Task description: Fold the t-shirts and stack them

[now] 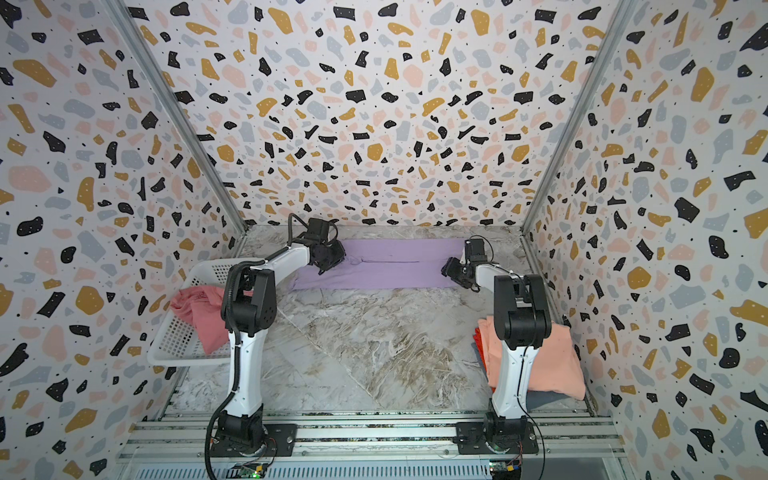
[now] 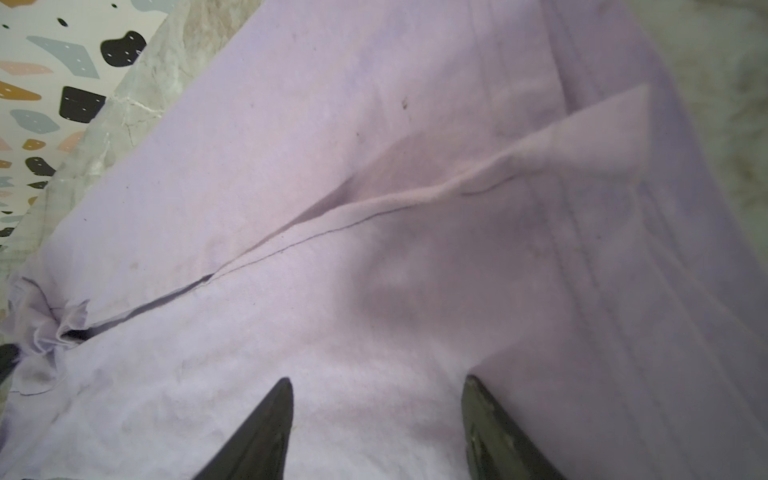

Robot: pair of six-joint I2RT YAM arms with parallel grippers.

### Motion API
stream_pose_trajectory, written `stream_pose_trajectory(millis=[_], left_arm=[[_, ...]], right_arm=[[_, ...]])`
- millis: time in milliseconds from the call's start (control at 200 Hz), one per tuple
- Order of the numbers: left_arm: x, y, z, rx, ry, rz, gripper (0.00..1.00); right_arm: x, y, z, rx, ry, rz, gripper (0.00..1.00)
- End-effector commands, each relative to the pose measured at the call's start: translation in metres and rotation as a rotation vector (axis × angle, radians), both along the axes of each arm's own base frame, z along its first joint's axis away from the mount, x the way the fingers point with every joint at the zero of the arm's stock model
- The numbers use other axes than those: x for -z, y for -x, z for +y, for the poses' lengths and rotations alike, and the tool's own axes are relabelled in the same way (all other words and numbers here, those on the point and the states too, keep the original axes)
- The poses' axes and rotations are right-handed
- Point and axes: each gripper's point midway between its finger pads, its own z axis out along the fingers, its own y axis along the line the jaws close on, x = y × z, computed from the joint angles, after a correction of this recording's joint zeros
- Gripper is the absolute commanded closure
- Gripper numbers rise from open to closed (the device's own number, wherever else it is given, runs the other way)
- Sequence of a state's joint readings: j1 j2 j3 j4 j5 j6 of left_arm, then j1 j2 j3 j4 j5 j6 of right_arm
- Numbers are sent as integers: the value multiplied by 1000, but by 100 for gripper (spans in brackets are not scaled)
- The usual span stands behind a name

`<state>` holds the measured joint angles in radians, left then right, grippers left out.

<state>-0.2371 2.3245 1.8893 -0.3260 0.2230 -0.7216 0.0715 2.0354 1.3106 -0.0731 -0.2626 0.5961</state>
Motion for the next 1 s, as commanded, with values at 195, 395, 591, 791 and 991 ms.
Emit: stream_pose_trajectory(millis=[195, 395, 591, 791, 991], left_arm=[[-46, -37, -19, 195, -46, -180, 58], [-54, -9, 49, 60, -117, -156, 51], [-20, 50, 89, 13, -168, -34, 48], [25, 80, 111, -63, -148, 58, 48], [56, 99, 132, -133, -182, 139, 48]], right_arm=[[8, 22, -16, 21, 26, 94, 35], [-14, 13, -17, 22, 32, 43, 35], [-18, 12, -14, 2, 33, 40, 35], [5, 35, -26, -12, 119, 119, 35], [23, 58, -47, 12, 178, 191, 35]])
